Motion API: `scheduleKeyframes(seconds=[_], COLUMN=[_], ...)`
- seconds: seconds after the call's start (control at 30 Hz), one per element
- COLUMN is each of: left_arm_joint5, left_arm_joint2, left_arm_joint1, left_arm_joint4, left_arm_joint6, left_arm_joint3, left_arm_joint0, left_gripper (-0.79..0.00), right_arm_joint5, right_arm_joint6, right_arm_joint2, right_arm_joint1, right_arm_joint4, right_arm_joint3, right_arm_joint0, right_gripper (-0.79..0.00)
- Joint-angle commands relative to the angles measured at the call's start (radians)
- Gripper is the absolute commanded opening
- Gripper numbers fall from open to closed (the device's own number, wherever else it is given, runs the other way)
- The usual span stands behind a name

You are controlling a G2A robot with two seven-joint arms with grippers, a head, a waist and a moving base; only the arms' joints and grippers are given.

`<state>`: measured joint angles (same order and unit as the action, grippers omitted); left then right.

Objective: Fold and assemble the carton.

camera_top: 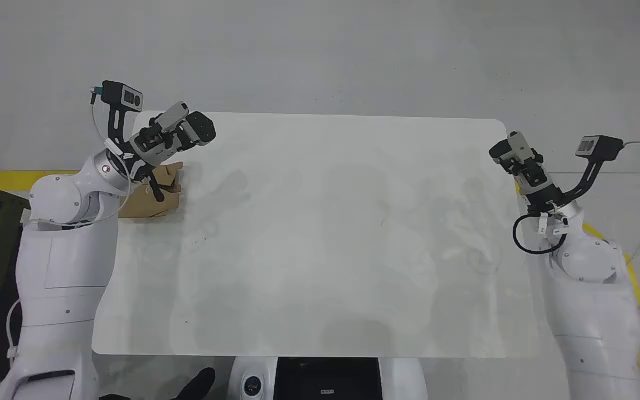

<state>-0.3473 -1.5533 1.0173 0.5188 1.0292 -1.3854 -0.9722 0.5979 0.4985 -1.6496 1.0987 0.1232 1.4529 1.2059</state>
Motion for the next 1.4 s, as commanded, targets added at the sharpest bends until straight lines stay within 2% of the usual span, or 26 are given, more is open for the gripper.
scheduleKeyframes(seconds=[0.0,0.43,0.63,0.73,1.03,1.37], left_arm_joint5=[0.000,0.000,0.032,0.008,0.001,-0.062], left_arm_joint2=[0.000,0.000,-0.031,-0.057,-0.174,-0.263], left_arm_joint1=[0.000,0.000,-0.004,-0.009,-0.039,-0.078], left_arm_joint4=[0.000,0.000,-0.021,-0.057,-0.107,-0.178], left_arm_joint6=[0.000,0.000,-0.088,-0.109,-0.058,0.047], left_arm_joint3=[0.000,0.000,-0.050,-0.047,0.086,0.273], left_arm_joint0=[0.000,0.000,-0.021,-0.022,-0.022,0.042], left_gripper=[-0.001,-0.001,0.000,0.000,0.000,0.000], right_arm_joint5=[0.000,0.000,0.000,0.000,0.000,0.000], right_arm_joint6=[0.000,0.000,0.000,0.000,0.000,0.000], right_arm_joint2=[0.000,0.000,0.000,0.000,0.000,0.000], right_arm_joint1=[0.000,0.000,0.000,0.000,0.000,0.000], right_arm_joint4=[0.000,0.000,0.000,0.000,0.000,0.000], right_arm_joint3=[0.000,0.000,0.000,0.000,0.000,0.000], right_arm_joint0=[0.000,0.000,0.000,0.000,0.000,0.000], right_gripper=[0.000,0.000,0.000,0.000,0.000,0.000])
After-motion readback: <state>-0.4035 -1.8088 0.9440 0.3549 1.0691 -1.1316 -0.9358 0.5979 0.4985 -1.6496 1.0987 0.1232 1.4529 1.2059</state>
